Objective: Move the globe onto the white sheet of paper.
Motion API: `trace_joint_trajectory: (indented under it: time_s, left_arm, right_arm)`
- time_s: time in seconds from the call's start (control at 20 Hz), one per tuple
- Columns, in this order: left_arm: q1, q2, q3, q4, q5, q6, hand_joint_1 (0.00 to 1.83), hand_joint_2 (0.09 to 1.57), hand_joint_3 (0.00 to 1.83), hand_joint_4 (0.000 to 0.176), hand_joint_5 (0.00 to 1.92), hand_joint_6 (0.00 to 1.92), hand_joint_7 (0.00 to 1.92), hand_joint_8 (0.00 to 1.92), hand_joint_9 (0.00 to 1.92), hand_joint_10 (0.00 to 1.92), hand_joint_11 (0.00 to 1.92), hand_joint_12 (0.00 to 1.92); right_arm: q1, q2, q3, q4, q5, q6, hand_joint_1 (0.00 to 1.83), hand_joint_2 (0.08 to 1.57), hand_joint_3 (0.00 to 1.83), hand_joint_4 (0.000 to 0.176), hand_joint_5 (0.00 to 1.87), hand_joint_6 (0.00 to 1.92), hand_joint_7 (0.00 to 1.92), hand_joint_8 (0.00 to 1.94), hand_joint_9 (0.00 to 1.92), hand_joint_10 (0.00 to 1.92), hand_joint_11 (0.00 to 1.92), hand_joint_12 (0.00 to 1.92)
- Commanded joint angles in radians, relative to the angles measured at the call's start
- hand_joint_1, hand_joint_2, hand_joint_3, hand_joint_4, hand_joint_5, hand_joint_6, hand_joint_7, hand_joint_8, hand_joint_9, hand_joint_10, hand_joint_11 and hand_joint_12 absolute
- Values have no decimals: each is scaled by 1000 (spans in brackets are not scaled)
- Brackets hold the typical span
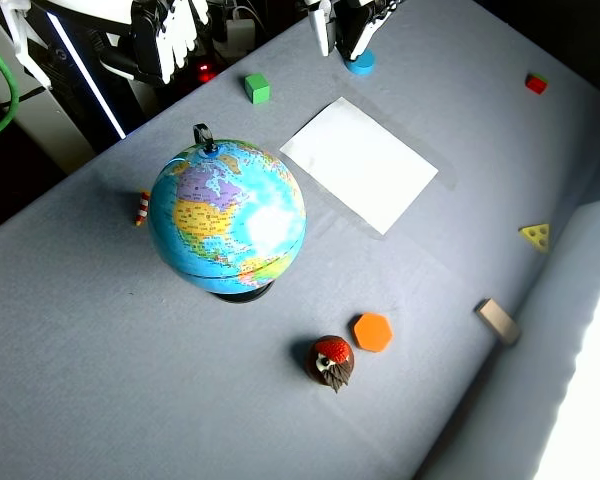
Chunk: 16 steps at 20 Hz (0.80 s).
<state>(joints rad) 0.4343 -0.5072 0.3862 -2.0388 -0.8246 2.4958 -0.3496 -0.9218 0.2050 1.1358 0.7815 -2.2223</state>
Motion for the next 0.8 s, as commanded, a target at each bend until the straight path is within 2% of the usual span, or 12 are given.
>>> trace_joint_trajectory:
  time_s: [0.0, 0.15, 0.25, 0.3, 0.4, 0.5, 0.6, 0.7, 0.75]
  left_arm:
    - [-2, 5, -4, 49, -3, -1, 0, 1129, 178, 0, 11, 37, 99, 32, 117, 57, 0, 332]
    - [2, 5, -4, 59, -4, -1, 0, 1129, 178, 0, 11, 37, 99, 32, 117, 57, 0, 332]
    - [12, 5, -3, 72, -5, -3, 0, 1206, 22, 0, 21, 2, 105, 0, 136, 2, 0, 319]
    - [21, 5, -4, 96, -5, -20, 0, 1207, 19, 0, 21, 1, 101, 0, 133, 0, 0, 319]
    - [74, 2, -7, 159, -5, -112, 0, 1208, 17, 0, 21, 1, 95, 0, 127, 0, 0, 318]
    - [174, -5, -16, 270, -15, -296, 0, 1208, 16, 0, 20, 1, 95, 0, 127, 0, 0, 317]
    - [282, -18, -25, 389, -43, -494, 0, 1209, 15, 0, 20, 1, 94, 0, 126, 0, 0, 317]
    - [413, -37, -33, 534, -79, -698, 0, 1211, 15, 0, 19, 0, 94, 0, 124, 0, 0, 317]
    - [484, -55, -34, 620, -109, -800, 0, 1213, 12, 0, 14, 1, 94, 0, 120, 0, 0, 301]
  right_arm:
    - [5, 5, -9, -72, 37, 3, 2, 1066, 289, 0, 25, 101, 66, 50, 33, 64, 0, 0]
    - [3, 5, -9, -73, 35, 3, 2, 1066, 289, 0, 25, 101, 66, 50, 33, 64, 0, 0]
    - [1, 7, -9, -74, 34, 2, 0, 1180, 49, 0, 54, 28, 85, 1, 55, 13, 0, 0]
    - [1, 8, -9, -75, 31, 2, 0, 1182, 45, 0, 55, 27, 85, 1, 56, 12, 0, 0]
    - [-3, 12, -9, -75, 8, 3, 0, 1182, 41, 0, 58, 26, 89, 2, 57, 12, 0, 0]
    - [-21, 21, -9, -89, -17, 14, 0, 1182, 39, 0, 59, 25, 90, 2, 58, 12, 0, 0]
    - [-59, 33, -8, -159, -24, 36, 0, 1184, 38, 0, 61, 26, 90, 2, 59, 12, 0, 0]
    - [-127, 63, -1, -339, -44, 158, 0, 1185, 38, 0, 61, 25, 90, 2, 59, 12, 0, 0]
    - [-167, 90, 8, -495, -63, 291, 0, 1189, 38, 0, 60, 24, 89, 2, 58, 11, 0, 0]
